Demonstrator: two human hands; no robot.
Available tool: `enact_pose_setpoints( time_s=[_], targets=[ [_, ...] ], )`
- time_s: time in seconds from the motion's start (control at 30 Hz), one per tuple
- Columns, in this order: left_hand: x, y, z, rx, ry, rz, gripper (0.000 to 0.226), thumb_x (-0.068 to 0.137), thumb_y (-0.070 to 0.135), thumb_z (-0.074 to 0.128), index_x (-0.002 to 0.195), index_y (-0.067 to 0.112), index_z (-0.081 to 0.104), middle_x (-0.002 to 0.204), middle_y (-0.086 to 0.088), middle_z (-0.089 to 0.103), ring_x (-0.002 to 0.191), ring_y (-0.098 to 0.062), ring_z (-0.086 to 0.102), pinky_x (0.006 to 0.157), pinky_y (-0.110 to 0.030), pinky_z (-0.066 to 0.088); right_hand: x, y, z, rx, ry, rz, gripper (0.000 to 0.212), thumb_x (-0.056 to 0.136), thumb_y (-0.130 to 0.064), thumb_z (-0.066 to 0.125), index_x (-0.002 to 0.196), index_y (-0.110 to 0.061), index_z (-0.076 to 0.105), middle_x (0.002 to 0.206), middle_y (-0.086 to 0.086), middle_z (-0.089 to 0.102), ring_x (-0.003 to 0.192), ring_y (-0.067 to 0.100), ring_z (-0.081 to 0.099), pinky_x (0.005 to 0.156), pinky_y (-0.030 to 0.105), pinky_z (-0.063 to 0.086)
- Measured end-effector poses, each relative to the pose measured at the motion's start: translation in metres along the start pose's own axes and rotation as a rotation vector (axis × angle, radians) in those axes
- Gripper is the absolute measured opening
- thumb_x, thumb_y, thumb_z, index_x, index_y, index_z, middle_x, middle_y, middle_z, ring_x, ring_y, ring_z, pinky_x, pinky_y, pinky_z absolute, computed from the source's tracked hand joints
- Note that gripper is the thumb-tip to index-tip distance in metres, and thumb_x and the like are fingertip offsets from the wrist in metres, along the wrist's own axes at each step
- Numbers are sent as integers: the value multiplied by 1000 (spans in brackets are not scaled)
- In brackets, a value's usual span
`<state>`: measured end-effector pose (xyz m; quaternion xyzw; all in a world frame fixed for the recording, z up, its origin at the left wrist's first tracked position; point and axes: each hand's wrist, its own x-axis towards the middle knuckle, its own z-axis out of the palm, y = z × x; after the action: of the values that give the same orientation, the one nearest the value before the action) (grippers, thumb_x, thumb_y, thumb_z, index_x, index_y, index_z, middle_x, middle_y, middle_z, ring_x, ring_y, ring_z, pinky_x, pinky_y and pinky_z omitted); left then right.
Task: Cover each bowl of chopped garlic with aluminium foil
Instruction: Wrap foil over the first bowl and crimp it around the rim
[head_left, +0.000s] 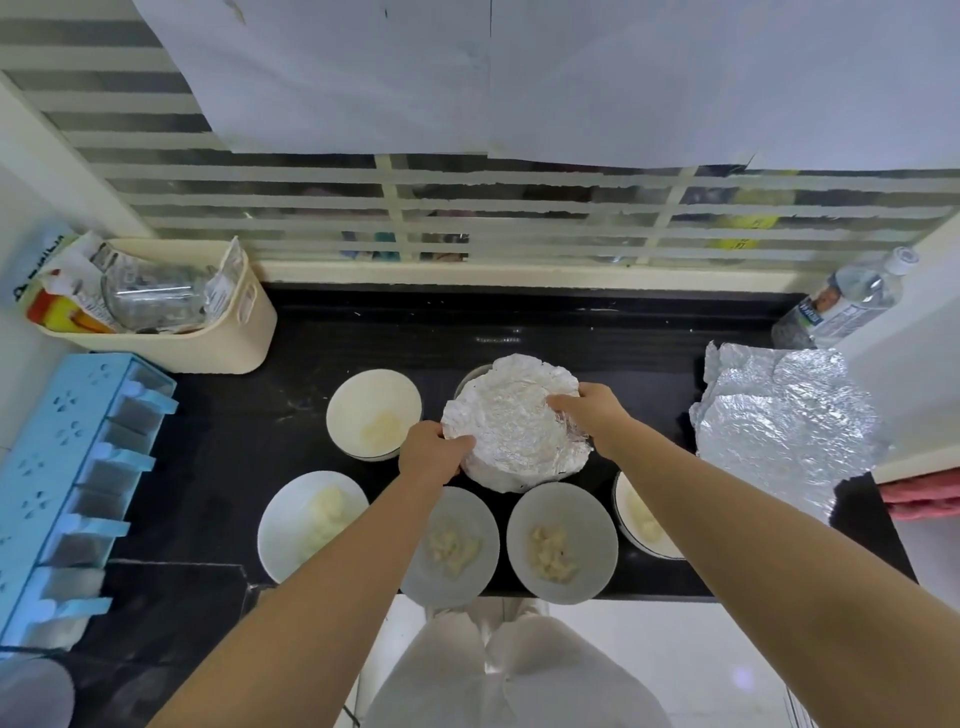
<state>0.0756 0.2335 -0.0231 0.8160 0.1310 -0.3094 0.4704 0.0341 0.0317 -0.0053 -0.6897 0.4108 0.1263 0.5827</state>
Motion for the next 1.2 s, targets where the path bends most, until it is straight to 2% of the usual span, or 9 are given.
enact_pose_setpoints(
  time_s=[0.13, 0.27, 0.4, 0.53, 0.67, 0.83, 1.03, 1.1, 1.2],
  targets=[
    [9, -1, 7, 101, -33, 29, 25, 82, 18, 73, 70, 10, 53, 80, -17, 69, 83, -38, 71, 80, -52, 58, 1, -2, -13, -34, 21, 0, 13, 91, -15, 63, 91, -2, 61, 70, 2, 55, 56, 12, 50, 45, 17, 42],
    [17, 8, -6, 198, 46, 103, 16, 83, 17, 69, 74, 7, 61, 81, -19, 70, 83, -38, 69, 78, -50, 58, 4, -7, -12, 23, 9, -20, 22, 91, -19, 65, 74, -11, 55, 73, 0, 56, 60, 11, 50, 48, 16, 42],
    [18, 21, -14, 419, 121, 230, 14, 90, 19, 61, 94, 6, 63, 82, -7, 63, 85, -30, 62, 68, -33, 43, 8, -4, -7, 16, 10, -5, 31, 92, -20, 63, 67, -13, 48, 66, 0, 49, 58, 11, 45, 52, 19, 38],
    [9, 29, -2, 564, 239, 414, 51, 92, 20, 64, 137, 8, 44, 130, -10, 50, 115, -28, 53, 87, -32, 43, 13, 5, -8, -10, 30, 23, 31, 91, -18, 63, 65, -12, 47, 65, 2, 42, 58, 14, 36, 55, 24, 32],
    [5, 34, 12, 813, 134, 786, 59, 91, 34, 64, 140, 12, 43, 149, -11, 35, 136, -29, 34, 109, -37, 32, 16, 5, -2, 9, 60, 22, 36, 90, -17, 63, 61, -13, 43, 60, 1, 38, 54, 14, 33, 55, 26, 31],
    [14, 27, 34, 1104, -87, 665, 104, 82, 66, 62, 156, 14, 10, 164, -13, -8, 151, -31, -11, 121, -47, 4, 20, 8, 5, 39, 114, 17, 40, 90, -20, 64, 62, -15, 36, 58, -1, 36, 52, 13, 32, 52, 25, 29],
    [24, 22, 37, 1106, -81, 645, 124, 74, 73, 65, 156, 13, -7, 164, -11, -15, 151, -30, -9, 121, -45, 6, 22, 14, 3, -30, 161, -16, 18, 90, -25, 62, 87, -13, 49, 79, 0, 47, 73, 16, 47, 81, 41, 53],
    [26, 21, 39, 1101, -69, 657, 127, 72, 75, 65, 156, 14, -8, 164, -10, -14, 152, -29, -6, 121, -44, 5, 20, 16, 3, -158, 325, -174, 33, 91, -22, 61, 120, -10, 49, 110, 2, 54, 94, 17, 54, 88, 33, 47],
    [29, 19, 40, 1087, -68, 663, 130, 71, 76, 65, 155, 11, -9, 164, -11, -15, 152, -28, -8, 122, -42, 3, 14, 10, 11, -420, 410, -597, 44, 95, -21, 55, 137, -12, 45, 146, 6, 43, 133, 21, 40, 107, 33, 34]
  ],
)
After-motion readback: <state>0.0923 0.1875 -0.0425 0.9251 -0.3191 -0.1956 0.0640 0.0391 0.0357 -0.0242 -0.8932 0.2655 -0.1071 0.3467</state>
